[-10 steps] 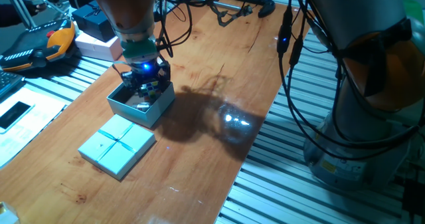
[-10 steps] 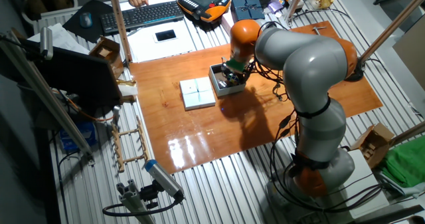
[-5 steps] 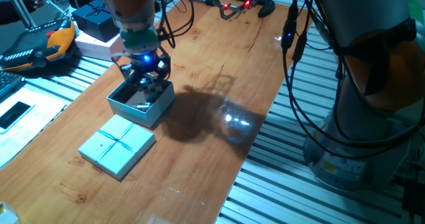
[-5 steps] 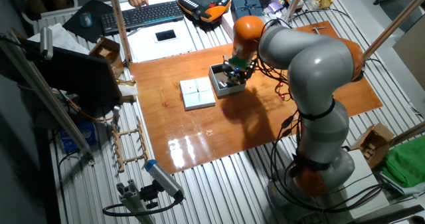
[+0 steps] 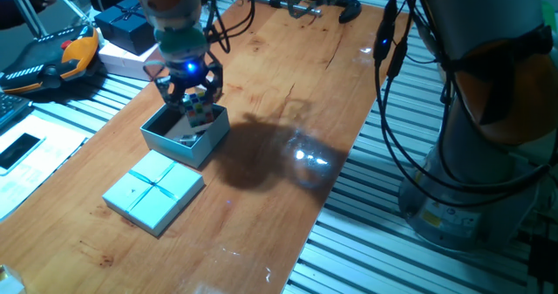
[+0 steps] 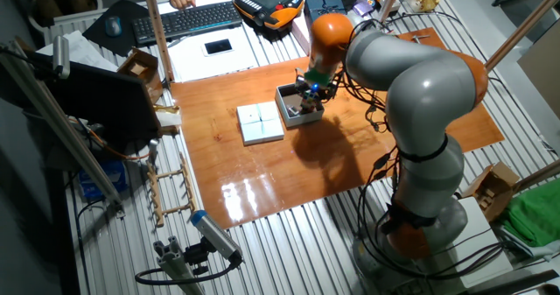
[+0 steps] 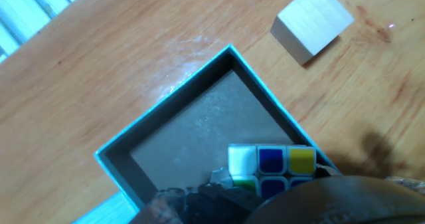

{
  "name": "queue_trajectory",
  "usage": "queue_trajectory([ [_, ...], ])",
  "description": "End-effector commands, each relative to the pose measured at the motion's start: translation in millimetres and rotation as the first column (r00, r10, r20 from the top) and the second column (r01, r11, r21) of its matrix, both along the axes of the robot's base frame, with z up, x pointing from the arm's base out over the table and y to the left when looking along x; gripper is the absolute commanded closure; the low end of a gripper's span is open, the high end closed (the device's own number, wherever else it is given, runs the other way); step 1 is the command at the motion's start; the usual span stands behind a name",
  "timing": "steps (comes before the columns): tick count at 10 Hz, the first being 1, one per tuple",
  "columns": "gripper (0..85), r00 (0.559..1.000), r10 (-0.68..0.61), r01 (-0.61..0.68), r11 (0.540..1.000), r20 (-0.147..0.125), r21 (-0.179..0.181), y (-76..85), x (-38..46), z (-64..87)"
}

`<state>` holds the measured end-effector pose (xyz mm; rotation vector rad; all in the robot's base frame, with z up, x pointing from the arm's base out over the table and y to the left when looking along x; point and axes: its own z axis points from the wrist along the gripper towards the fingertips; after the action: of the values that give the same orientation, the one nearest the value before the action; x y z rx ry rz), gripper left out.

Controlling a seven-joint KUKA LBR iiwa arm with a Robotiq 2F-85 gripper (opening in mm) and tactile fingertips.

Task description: Take everything out of the gift box

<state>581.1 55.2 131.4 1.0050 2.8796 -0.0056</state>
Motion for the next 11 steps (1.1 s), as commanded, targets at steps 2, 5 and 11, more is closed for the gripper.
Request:
queue_trajectory([
  [2,84.0,1.0,0.023,-0.023,1.0,-0.009,-0.005,-8.1,2.2,15.3],
  [5,84.0,0.997,0.08,-0.08,0.997,-0.022,-0.011,-27.2,2.3,25.1],
  [11,84.0,0.954,0.3,-0.299,0.954,-0.026,0.015,-76.4,-0.3,22.9],
])
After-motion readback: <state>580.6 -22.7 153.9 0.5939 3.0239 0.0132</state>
